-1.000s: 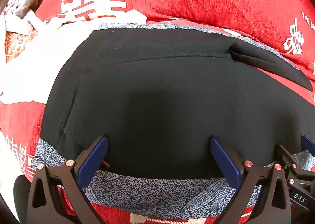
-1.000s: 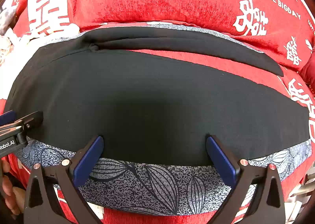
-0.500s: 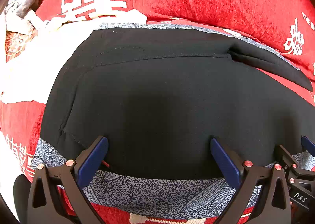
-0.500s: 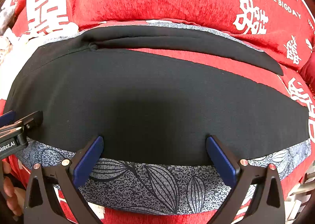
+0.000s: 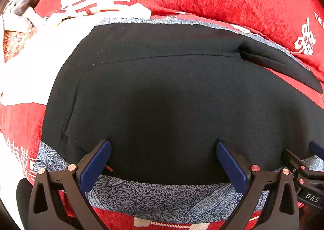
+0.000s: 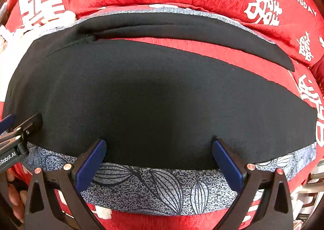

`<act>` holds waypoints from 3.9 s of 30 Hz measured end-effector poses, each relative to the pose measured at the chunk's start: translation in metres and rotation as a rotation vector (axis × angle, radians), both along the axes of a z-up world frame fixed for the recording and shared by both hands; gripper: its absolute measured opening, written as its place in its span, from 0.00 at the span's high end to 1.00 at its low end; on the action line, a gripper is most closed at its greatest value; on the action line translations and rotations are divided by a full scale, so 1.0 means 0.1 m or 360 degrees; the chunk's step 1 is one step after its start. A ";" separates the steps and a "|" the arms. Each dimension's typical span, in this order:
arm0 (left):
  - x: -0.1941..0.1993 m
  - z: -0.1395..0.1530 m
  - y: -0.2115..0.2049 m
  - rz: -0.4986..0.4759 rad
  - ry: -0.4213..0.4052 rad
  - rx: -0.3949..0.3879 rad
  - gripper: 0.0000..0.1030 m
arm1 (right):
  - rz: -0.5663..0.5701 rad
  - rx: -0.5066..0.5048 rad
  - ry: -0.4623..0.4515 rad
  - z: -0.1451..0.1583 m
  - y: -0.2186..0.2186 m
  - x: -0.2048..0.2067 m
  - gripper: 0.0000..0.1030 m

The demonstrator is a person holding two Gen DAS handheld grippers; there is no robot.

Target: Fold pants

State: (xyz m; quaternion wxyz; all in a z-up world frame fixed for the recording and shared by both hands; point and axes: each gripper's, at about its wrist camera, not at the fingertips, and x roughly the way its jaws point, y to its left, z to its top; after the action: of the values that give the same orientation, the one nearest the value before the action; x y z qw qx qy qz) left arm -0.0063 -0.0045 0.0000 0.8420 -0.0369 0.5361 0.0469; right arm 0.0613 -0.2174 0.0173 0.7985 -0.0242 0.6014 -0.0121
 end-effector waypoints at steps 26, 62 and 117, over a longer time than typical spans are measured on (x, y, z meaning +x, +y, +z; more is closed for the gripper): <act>0.73 0.15 0.34 0.0143 0.0226 -0.0144 0.00 | 0.0481 0.0194 -0.0264 0.60 -0.08 1.19 0.00; 1.80 0.48 0.93 0.0342 0.0211 -0.0599 0.00 | 0.1584 0.0070 -0.0374 0.30 1.30 1.75 0.87; -0.38 0.58 0.71 0.0065 0.0039 -0.0454 0.36 | 0.0654 0.0089 -0.0128 0.22 1.00 -0.21 0.30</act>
State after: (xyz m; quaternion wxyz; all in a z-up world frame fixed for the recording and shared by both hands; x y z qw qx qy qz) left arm -0.0443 0.0664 0.0578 0.8205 -0.1665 0.5468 -0.0122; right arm 0.0400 -0.1176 0.0391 0.8078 -0.1237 0.5516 0.1669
